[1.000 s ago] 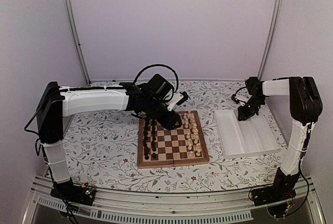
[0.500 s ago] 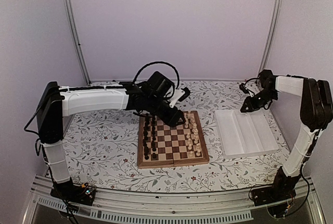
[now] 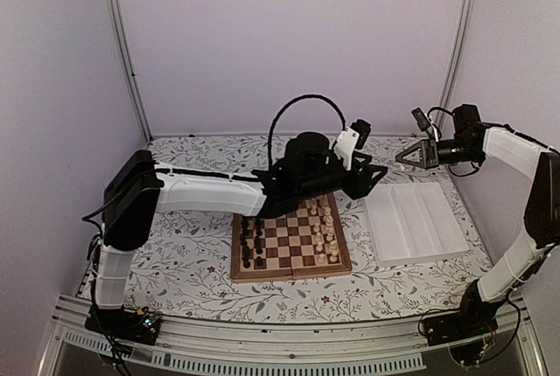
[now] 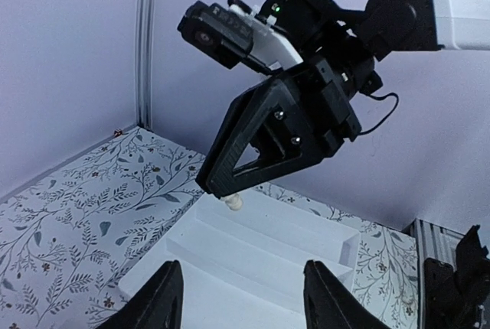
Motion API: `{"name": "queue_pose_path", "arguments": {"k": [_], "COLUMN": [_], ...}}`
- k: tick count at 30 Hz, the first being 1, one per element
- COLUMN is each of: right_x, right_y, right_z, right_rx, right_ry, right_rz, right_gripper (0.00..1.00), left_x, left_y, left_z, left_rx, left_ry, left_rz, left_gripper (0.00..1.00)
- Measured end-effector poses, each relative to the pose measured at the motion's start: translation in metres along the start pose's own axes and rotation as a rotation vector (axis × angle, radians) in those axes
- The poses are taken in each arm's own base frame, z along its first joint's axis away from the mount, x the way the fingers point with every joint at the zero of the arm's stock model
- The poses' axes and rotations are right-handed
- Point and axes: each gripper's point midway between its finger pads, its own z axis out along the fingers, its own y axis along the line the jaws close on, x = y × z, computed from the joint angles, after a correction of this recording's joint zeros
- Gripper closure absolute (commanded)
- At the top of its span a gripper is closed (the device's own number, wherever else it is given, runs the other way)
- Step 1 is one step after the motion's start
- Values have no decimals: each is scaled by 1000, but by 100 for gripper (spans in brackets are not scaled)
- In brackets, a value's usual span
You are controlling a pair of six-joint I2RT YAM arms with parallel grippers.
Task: Set up the chess pieces on the board
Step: Place the chess piece on the chessboard.
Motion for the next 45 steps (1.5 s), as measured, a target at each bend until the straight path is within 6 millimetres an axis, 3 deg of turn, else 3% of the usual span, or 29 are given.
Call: {"name": "queue_pose_path", "arguments": {"k": [4, 8, 18, 23, 29, 40, 45], "right_x": [-9, -13, -6, -8, -6, -1, -1], "right_y": [32, 46, 59, 64, 88, 85, 83], "right_z": [-9, -14, -5, -3, 3, 5, 5], "right_rx": [-91, -139, -209, -208, -257, -244, -232], "right_ry": [-64, -92, -83, -83, -66, -60, -58], "right_rz": [-37, -51, -46, -78, -125, -121, -123], "right_gripper": [83, 82, 80, 80, 80, 77, 72], "left_x": [21, 38, 5, 8, 17, 32, 52], "left_y": [-11, -12, -26, -28, -29, -30, -29], "left_z": [26, 40, 60, 67, 70, 68, 64], "left_rx": [41, 50, 102, 118, 124, 143, 142], "left_ry": [-27, -20, -103, -103, -81, -61, -14], "left_rz": [-41, -65, -131, -156, -176, -174, -179], "left_gripper": [43, 41, 46, 57, 74, 99, 100]}}
